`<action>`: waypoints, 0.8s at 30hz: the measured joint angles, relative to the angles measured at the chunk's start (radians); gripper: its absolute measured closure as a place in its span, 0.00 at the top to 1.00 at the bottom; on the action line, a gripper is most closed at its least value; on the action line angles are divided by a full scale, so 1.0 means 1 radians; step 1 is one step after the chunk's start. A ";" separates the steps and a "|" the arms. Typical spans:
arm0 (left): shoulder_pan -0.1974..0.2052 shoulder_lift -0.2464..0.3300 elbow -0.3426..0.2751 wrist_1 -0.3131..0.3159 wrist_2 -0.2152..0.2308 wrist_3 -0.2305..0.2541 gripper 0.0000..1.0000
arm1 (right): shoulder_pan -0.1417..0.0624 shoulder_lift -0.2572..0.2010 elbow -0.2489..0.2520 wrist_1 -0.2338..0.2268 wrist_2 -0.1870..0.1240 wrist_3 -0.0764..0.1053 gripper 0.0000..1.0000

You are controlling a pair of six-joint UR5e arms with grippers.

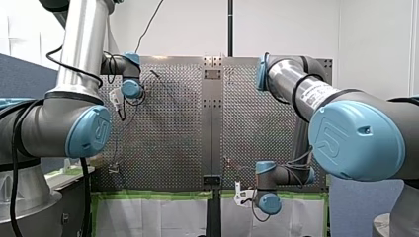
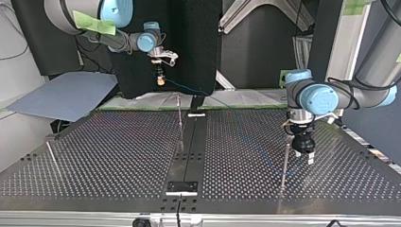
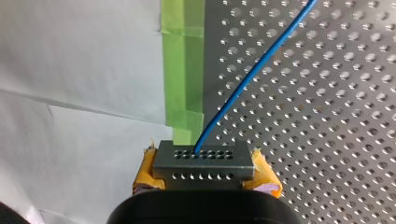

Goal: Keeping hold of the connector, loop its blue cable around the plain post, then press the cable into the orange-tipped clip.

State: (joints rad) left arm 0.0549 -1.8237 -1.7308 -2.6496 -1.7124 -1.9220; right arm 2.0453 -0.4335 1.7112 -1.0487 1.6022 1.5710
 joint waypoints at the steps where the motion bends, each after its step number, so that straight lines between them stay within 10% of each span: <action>1: 0.000 0.000 0.000 0.000 0.000 0.000 1.00 | -0.001 -0.003 0.011 -0.011 0.000 0.000 0.00; 24: -0.003 0.000 0.000 -0.007 -0.002 0.000 1.00 | -0.050 -0.099 0.187 -0.206 -0.061 0.016 0.00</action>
State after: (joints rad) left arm 0.0518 -1.8240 -1.7306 -2.6561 -1.7141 -1.9221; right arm 1.9950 -0.5325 1.8985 -1.2552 1.5410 1.5867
